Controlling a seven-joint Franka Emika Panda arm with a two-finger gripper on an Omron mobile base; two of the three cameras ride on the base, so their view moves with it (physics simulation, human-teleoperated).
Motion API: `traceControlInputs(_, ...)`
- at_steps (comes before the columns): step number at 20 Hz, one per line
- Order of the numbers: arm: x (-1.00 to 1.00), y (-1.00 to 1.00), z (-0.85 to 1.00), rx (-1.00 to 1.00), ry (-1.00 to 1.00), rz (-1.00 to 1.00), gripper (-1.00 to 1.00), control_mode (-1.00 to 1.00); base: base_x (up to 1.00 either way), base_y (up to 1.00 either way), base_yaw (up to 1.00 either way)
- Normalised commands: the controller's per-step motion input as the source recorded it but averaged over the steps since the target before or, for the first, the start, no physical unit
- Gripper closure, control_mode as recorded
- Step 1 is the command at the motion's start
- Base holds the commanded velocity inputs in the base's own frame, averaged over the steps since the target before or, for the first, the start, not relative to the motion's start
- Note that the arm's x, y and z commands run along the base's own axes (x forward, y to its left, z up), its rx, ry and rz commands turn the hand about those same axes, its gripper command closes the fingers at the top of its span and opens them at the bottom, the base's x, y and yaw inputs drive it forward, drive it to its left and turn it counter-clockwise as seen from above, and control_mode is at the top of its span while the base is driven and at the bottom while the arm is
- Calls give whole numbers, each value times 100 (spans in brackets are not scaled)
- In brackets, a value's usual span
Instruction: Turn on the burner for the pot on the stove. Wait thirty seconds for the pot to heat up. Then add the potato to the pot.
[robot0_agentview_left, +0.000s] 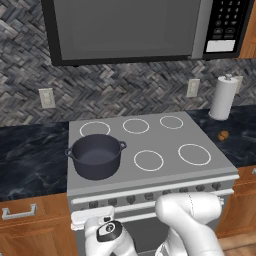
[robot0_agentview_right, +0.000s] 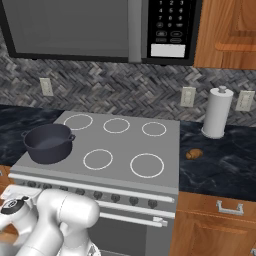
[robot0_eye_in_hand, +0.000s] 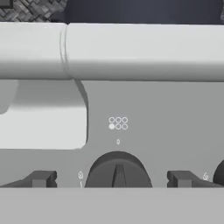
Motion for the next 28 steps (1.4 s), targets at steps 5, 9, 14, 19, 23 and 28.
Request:
traceControlInputs(5,-3,0,-1,0,2,0,-100,-100,0,0,0)
traceControlInputs(9,0,0,0,0,0,0,-100,-100,0,0,0)
traceControlInputs(14,0,0,0,0,0,0,100,-100,0,0,0)
traceControlInputs(19,0,0,0,0,0,0,100,-100,0,0,0)
traceControlInputs(23,0,0,0,0,0,0,100,-100,0,0,0)
traceControlInputs(28,0,0,-7,0,-4,0,100,-100,0,0,0)
